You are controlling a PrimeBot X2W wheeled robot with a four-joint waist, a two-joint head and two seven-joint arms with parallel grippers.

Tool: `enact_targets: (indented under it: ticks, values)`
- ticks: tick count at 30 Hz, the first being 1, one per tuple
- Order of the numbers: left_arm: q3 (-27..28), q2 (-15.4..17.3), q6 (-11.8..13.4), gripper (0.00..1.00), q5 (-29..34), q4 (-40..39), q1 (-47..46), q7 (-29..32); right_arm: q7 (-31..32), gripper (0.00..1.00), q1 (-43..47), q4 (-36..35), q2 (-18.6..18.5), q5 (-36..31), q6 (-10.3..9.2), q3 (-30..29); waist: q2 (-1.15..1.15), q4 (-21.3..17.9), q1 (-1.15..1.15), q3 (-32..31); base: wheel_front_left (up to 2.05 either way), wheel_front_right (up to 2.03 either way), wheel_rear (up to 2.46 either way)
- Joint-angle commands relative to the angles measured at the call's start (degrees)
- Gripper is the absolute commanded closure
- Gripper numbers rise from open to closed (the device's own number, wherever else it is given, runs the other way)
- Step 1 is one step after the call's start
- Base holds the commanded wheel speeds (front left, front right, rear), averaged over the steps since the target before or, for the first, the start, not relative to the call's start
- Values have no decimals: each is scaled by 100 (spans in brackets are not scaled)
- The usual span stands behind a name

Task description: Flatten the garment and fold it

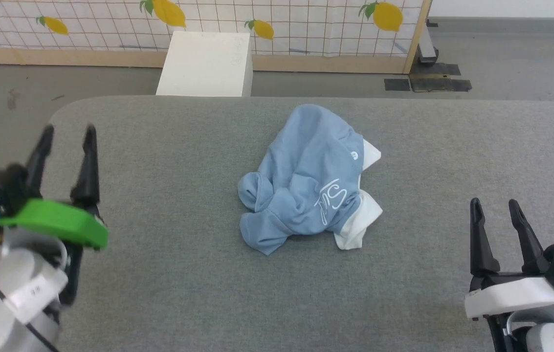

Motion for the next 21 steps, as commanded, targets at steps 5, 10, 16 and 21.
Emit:
enact_targets:
  ticks: [5, 10, 16, 21]
  values:
    - [202, -339, -254, 0, 120, 62, 778, -20, -29, 0, 147, -2, 1, 3, -9, -13, 28, -74, 0, -11, 0, 0, 0]
    - [305, -590, -390, 0, 121, 166, 1172, -20, -29, 0, 221, 23, 1, 49, -9, 14, 28, -107, 0, 4, 0, 0, 0]
    - [470, -817, -475, 0, 200, 205, 1498, -20, -29, 0, 307, 58, 1, 89, -9, 51, 28, -112, 0, -20, 0, 0, 0]
    - [570, -961, -524, 0, 315, 208, 1660, -20, -29, 0, 366, 87, 1, 118, -9, 90, 28, -111, 0, -47, 0, 0, 0]
